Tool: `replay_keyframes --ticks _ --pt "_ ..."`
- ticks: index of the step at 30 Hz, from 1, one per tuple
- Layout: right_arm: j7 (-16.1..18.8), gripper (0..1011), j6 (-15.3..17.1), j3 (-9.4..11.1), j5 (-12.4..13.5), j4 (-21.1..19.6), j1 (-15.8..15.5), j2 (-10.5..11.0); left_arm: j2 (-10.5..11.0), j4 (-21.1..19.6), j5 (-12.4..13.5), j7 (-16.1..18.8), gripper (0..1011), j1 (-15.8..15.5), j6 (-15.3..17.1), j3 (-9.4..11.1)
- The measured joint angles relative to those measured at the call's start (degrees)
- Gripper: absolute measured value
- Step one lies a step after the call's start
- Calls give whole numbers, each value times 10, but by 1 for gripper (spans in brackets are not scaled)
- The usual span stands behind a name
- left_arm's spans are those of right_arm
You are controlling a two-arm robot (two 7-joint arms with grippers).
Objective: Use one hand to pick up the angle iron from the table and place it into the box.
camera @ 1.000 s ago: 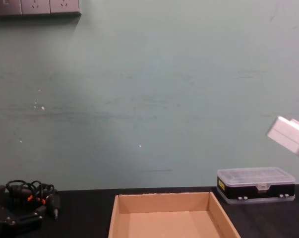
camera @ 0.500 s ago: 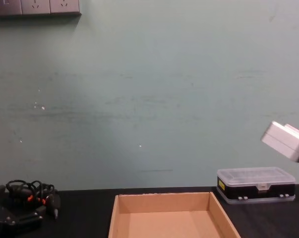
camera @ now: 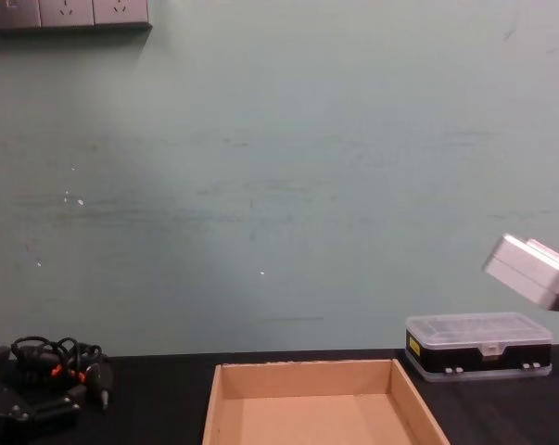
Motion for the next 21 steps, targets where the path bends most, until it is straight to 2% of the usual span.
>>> replay_keyframes --ticks 3,4,5,7,11,14,15,16,21 --pt "0 599 0 0 -2 0 0 0 0 0 0 0 1011 0 0 0" --pt "0 539 0 0 -3 0 0 0 0 0 0 0 1011 0 0 0" --pt "0 539 0 0 -3 0 0 0 0 0 0 0 1011 0 0 0" --pt "0 477 -1 0 -4 -1 -1 1 0 0 0 0 1011 0 0 0" --pt "5 312 -3 0 -6 -1 -1 2 0 0 0 0 1011 0 0 0" --pt "7 231 -4 0 -8 0 -1 2 0 0 0 0 1011 0 0 0" --pt "8 231 -4 0 -8 0 -2 2 0 0 0 0 1011 0 0 0" --pt "9 162 -4 0 -8 0 -2 2 0 0 0 0 1011 0 0 0" --pt "12 84 -6 0 -11 0 -1 2 0 0 0 0 1011 0 0 0"
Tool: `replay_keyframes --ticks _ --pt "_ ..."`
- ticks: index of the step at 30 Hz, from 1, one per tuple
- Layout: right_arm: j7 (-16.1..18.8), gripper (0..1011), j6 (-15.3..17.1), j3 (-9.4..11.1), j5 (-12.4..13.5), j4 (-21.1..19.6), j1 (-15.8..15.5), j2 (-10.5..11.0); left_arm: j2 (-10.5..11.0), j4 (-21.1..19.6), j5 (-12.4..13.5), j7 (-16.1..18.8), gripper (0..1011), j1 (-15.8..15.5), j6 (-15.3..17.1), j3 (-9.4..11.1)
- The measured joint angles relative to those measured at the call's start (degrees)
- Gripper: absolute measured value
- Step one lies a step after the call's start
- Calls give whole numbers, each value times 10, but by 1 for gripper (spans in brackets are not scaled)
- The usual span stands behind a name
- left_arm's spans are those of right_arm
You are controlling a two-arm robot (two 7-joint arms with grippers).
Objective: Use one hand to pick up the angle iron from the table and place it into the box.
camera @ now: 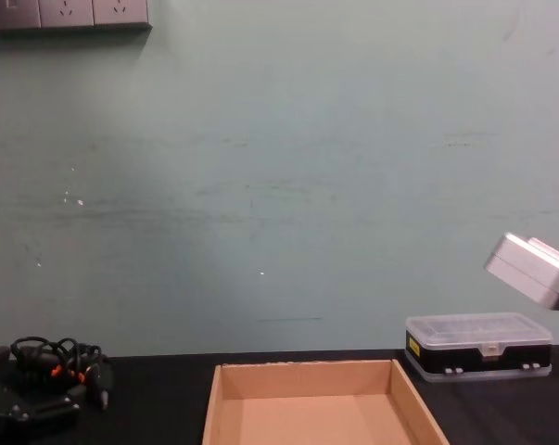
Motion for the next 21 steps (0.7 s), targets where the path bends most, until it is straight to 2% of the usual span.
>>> replay_keyframes --ticks 8,11,21 --pt "5 84 -2 -1 -8 -5 1 4 0 0 0 0 1011 0 0 0" --pt "3 84 -9 9 -11 -20 -2 12 0 0 0 0 1011 0 0 0" --pt "-13 83 -46 64 -13 -82 -12 41 0 0 0 0 1011 0 0 0"
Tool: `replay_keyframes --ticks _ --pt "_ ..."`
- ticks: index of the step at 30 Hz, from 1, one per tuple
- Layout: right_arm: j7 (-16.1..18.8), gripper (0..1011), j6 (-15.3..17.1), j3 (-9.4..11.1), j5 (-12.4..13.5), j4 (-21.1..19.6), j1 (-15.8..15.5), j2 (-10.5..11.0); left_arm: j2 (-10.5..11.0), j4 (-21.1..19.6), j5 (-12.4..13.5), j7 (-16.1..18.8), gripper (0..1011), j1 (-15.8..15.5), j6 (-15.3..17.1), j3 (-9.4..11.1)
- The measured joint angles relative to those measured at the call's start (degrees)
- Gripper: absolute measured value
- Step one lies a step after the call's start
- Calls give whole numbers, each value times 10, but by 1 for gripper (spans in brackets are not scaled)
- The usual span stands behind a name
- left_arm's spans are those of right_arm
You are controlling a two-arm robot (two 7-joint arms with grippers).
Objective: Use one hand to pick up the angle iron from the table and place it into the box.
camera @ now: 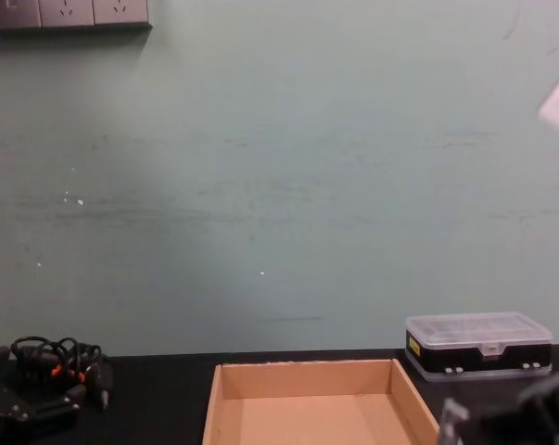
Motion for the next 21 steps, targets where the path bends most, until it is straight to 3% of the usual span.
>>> replay_keyframes --ticks 4,9,16,21 --pt "0 83 -13 11 -8 -3 15 -1 0 0 0 0 1011 0 0 0" --pt "19 84 -29 0 -30 21 48 -14 0 0 0 0 1011 0 0 0" --pt "63 84 -54 -33 -67 99 105 -53 0 0 0 0 1011 0 0 0" --pt "90 84 -76 -51 -90 177 142 -92 0 0 0 0 1011 0 0 0"
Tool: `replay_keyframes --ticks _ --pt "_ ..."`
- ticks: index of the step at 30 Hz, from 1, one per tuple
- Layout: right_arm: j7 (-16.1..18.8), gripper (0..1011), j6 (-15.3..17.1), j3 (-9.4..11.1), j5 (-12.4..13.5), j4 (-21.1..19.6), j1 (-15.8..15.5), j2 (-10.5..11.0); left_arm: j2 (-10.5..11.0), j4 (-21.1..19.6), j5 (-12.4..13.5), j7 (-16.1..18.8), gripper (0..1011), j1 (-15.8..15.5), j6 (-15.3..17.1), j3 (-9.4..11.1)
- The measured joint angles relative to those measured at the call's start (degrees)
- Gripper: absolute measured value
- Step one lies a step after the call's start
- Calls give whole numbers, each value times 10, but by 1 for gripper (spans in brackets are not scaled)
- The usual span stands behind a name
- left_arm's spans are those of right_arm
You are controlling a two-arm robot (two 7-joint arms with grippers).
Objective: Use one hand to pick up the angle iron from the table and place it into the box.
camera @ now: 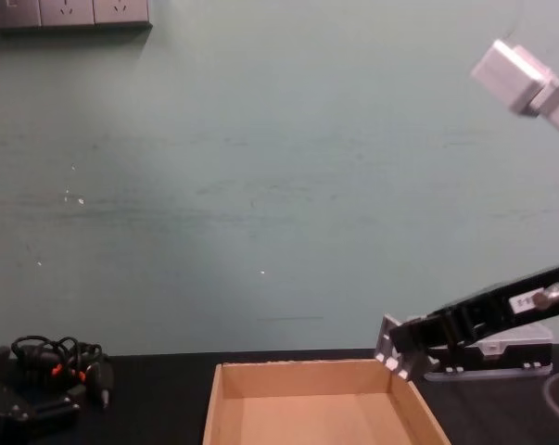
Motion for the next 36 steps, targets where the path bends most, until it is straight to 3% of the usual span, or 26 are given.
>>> replay_keyframes --ticks 5,11,24,36 --pt "17 83 -9 -13 -17 66 27 -31 0 0 0 0 1011 0 0 0" --pt "33 84 -11 -20 -30 109 39 -52 0 0 0 0 1011 0 0 0" --pt "58 84 6 -42 -62 153 55 -77 0 0 0 0 1011 0 0 0" --pt "57 83 17 -46 -89 169 62 -93 0 0 0 0 1011 0 0 0"
